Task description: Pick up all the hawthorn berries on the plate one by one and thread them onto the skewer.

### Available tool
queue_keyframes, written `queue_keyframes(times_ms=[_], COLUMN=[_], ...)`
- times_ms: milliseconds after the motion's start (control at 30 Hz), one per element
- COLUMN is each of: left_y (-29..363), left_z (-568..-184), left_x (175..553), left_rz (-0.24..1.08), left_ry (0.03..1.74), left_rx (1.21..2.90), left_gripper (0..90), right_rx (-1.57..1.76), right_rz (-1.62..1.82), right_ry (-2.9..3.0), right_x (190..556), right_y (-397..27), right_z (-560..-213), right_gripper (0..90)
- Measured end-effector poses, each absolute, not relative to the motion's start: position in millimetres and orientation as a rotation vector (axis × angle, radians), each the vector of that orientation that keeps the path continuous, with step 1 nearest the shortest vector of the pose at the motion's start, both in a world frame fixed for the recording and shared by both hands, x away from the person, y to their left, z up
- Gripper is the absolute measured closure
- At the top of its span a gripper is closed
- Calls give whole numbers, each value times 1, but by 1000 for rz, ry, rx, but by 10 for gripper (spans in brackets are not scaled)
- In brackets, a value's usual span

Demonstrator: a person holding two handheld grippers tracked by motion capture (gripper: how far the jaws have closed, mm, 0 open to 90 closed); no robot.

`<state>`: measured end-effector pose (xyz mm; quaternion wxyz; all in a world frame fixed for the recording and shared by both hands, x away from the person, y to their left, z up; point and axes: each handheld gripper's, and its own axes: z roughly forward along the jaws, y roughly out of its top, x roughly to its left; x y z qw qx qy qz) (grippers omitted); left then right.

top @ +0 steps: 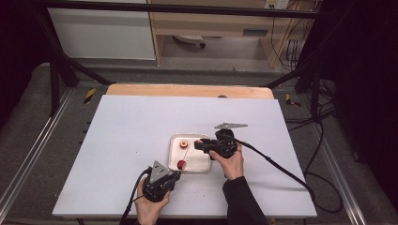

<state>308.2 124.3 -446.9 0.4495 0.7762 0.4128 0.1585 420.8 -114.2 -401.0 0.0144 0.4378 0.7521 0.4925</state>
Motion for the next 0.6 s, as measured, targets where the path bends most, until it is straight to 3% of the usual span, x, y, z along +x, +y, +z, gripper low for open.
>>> queue_keyframes(times_ms=[600], left_y=[118], left_z=[-446], left_x=[304], left_rz=[393], left_ry=[1014], left_rx=[1896], left_gripper=[880], right_rx=[1361], right_rz=[1806], right_ry=[2118], right_x=[404], right_y=[-116], right_z=[-407], right_gripper=[609])
